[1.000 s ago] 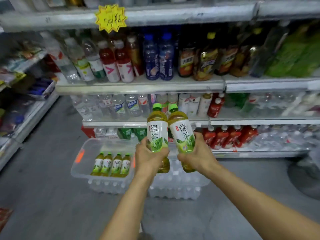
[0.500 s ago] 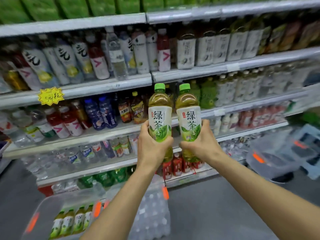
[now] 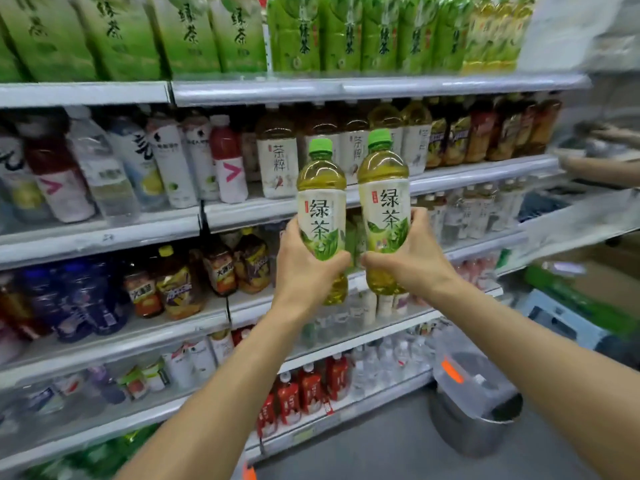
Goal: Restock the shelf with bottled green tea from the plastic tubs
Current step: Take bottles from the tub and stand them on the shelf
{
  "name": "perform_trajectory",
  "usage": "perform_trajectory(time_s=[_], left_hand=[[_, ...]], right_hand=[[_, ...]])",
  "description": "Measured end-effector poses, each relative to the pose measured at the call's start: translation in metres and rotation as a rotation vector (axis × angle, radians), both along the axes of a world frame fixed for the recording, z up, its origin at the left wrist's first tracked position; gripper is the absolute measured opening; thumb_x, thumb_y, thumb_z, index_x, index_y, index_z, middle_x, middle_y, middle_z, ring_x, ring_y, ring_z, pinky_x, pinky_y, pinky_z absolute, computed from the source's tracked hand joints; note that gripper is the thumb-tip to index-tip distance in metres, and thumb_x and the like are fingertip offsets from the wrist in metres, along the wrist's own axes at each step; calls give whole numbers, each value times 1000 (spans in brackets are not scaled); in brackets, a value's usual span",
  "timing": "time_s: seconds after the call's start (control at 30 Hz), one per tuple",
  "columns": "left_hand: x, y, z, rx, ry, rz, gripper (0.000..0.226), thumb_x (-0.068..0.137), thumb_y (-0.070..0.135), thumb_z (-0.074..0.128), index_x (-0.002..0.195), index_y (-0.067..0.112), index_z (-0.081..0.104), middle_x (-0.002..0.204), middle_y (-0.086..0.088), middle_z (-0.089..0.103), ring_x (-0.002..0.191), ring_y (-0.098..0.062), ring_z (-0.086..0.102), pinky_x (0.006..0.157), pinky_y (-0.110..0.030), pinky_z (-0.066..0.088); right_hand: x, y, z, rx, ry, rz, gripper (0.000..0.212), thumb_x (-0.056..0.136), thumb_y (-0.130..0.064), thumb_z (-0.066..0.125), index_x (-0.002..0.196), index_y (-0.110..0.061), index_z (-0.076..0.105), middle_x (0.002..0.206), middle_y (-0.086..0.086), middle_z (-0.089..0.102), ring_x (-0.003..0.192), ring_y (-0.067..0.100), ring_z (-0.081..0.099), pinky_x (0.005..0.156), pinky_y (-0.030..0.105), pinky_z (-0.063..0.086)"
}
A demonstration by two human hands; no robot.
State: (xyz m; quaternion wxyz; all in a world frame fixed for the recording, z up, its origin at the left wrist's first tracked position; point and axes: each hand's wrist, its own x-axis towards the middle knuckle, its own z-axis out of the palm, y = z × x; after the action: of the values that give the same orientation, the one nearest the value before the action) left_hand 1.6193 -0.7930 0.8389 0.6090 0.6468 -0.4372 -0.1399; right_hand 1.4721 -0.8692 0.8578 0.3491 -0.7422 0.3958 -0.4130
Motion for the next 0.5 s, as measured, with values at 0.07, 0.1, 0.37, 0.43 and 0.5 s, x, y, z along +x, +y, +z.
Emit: perform_trajectory(time_s=[0.07, 0.1, 0.37, 0.43, 0.5], left_hand=[[-4, -26, 9, -12, -5, -33, 66, 64, 22, 83, 122, 27, 51, 111, 2, 66, 98, -13, 67, 84, -38, 60], [-6, -41, 13, -19, -11, -45, 64, 67, 18, 83, 121, 28, 50, 110, 2, 67, 97, -12, 67, 83, -36, 60], [-28, -134, 41, -62, -16, -50, 72, 72, 13, 84, 132, 25, 45, 114, 3, 63, 100, -10, 65, 81, -30, 60], [-34, -156, 45, -67, -34, -51, 72, 72, 13, 84, 131, 24, 45, 113, 3, 63, 101, -11, 64, 81, -29, 59], [-43, -178, 49, -61, -67, -46, 72, 72, 13, 85, 130, 24, 45, 113, 3, 62, 101, -10, 64, 78, -24, 57]], right_hand=[[-4, -24, 10, -16, 10, 6, 77, 67, -16, 89, 120, -18, 33, 108, -5, 56, 97, 7, 59, 79, 19, 49], [-6, -38, 14, -23, 5, 9, 77, 67, -15, 89, 121, -18, 34, 107, -7, 56, 95, 4, 58, 76, 15, 47], [-28, -140, 39, -63, -26, 24, 73, 63, -14, 92, 116, -15, 42, 100, -10, 59, 91, -3, 58, 71, 13, 47], [-35, -166, 43, -68, -44, 49, 75, 62, -14, 92, 116, -17, 41, 103, -7, 61, 94, 1, 61, 74, 16, 49], [-43, -193, 48, -87, -38, 64, 74, 64, -14, 91, 117, -17, 40, 103, -7, 60, 94, 1, 60, 74, 17, 49]])
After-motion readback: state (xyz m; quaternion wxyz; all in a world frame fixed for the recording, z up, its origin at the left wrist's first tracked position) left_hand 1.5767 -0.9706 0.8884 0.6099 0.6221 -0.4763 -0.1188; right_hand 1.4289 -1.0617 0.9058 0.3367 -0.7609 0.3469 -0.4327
